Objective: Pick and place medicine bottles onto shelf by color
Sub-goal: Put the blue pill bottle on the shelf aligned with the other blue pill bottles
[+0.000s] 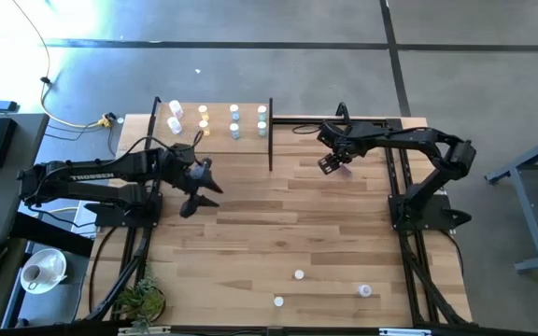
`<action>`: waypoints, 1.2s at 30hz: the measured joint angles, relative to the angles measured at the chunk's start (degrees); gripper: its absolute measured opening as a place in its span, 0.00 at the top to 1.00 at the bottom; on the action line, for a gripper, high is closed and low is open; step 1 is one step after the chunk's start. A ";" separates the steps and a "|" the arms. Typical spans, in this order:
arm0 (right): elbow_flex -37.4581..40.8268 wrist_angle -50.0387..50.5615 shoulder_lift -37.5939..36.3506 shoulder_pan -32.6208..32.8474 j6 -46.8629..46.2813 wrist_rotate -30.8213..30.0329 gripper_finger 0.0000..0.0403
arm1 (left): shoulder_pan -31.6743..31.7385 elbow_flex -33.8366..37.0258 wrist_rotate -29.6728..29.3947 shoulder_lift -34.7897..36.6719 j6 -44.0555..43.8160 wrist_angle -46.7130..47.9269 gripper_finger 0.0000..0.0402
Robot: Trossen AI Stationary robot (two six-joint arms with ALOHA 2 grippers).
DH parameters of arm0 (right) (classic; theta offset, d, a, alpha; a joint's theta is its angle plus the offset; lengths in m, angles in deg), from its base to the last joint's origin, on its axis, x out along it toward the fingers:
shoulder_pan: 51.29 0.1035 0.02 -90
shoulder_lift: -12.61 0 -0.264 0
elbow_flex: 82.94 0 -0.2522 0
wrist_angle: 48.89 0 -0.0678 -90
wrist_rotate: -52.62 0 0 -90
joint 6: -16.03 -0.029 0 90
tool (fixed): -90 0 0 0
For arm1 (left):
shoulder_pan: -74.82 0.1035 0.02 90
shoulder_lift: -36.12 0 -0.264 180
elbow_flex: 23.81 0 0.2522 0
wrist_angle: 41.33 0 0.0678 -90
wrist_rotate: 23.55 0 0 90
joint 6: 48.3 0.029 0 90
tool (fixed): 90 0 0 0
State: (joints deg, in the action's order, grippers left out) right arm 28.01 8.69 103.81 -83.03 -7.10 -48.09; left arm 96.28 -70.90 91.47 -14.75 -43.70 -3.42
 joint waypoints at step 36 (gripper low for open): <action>-0.04 2.45 6.39 0.57 -1.82 0.25 0.45 | -4.76 8.57 -4.18 -0.04 -11.49 -18.52 0.45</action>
State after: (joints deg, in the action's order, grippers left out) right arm 27.97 11.13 110.20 -82.46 -8.92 -47.84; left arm 91.53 -62.33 87.29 -14.80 -55.19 -21.94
